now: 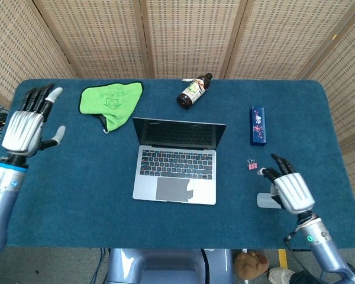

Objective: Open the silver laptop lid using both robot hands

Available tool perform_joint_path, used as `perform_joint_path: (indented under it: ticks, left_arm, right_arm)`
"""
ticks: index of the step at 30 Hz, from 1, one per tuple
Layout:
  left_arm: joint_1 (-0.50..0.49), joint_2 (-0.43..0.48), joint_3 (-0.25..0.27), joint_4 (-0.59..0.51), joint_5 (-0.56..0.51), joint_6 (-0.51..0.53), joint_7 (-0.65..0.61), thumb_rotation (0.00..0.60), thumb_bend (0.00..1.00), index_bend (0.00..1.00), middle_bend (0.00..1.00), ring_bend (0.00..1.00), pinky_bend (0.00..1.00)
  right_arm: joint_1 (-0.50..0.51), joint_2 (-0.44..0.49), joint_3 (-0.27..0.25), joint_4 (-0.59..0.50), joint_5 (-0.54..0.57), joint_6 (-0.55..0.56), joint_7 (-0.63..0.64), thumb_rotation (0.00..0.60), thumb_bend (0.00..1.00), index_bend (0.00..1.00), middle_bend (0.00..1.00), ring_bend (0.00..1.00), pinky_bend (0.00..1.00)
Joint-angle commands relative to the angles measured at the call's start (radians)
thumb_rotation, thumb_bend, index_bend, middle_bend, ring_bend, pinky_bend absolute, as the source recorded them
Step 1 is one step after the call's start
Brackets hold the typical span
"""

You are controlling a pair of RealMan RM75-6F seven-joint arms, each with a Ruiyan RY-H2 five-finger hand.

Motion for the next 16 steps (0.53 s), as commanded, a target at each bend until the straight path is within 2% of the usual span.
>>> perform_joint_path:
  ticks: [1, 3, 6, 9, 12, 14, 16]
  left_arm:
    - [0.107, 0.049, 0.082, -0.02, 0.026, 0.053, -0.066, 0.6, 0.34, 0.0, 0.0, 0.0, 0.0]
    - [0.148, 0.047, 0.103, -0.019, 0.032, 0.086, -0.086, 0.6, 0.24, 0.0, 0.0, 0.0, 0.0]
    - [0.211, 0.034, 0.147, -0.001, 0.087, 0.148, -0.127, 0.6, 0.02, 0.0, 0.0, 0.0, 0.0]
    - [0.275, -0.006, 0.198, 0.056, 0.177, 0.239, -0.12, 0.6, 0.0, 0.0, 0.0, 0.0, 0.0]
    - [0.345, -0.073, 0.231, 0.088, 0.215, 0.328, -0.129, 0.6, 0.0, 0.0, 0.0, 0.0, 0.0]
    - [0.38, -0.102, 0.248, 0.088, 0.224, 0.356, -0.16, 0.6, 0.0, 0.0, 0.0, 0.0, 0.0]
    - [0.415, -0.122, 0.283, 0.078, 0.241, 0.368, -0.121, 0.6, 0.0, 0.0, 0.0, 0.0, 0.0]
  right_arm:
    - [-0.051, 0.006, 0.027, 0.064, 0.025, 0.078, 0.062, 0.6, 1.0, 0.33, 0.42, 0.07, 0.13]
    - [-0.069, -0.004, 0.037, 0.078, 0.041, 0.105, 0.077, 0.6, 1.0, 0.33, 0.42, 0.07, 0.13]
    - [-0.1, -0.02, 0.049, 0.083, 0.055, 0.157, 0.09, 0.6, 1.0, 0.33, 0.39, 0.07, 0.13]
    - [-0.133, -0.03, 0.048, 0.073, 0.044, 0.216, 0.083, 0.6, 1.0, 0.33, 0.34, 0.07, 0.13]
    - [-0.172, -0.038, 0.031, 0.045, 0.008, 0.281, 0.09, 0.6, 0.98, 0.32, 0.3, 0.04, 0.13]
    - [-0.192, -0.042, 0.015, 0.032, -0.012, 0.303, 0.099, 0.6, 0.83, 0.28, 0.22, 0.01, 0.12]
    - [-0.214, -0.016, -0.041, 0.003, -0.058, 0.296, 0.085, 0.6, 0.45, 0.15, 0.08, 0.0, 0.05]
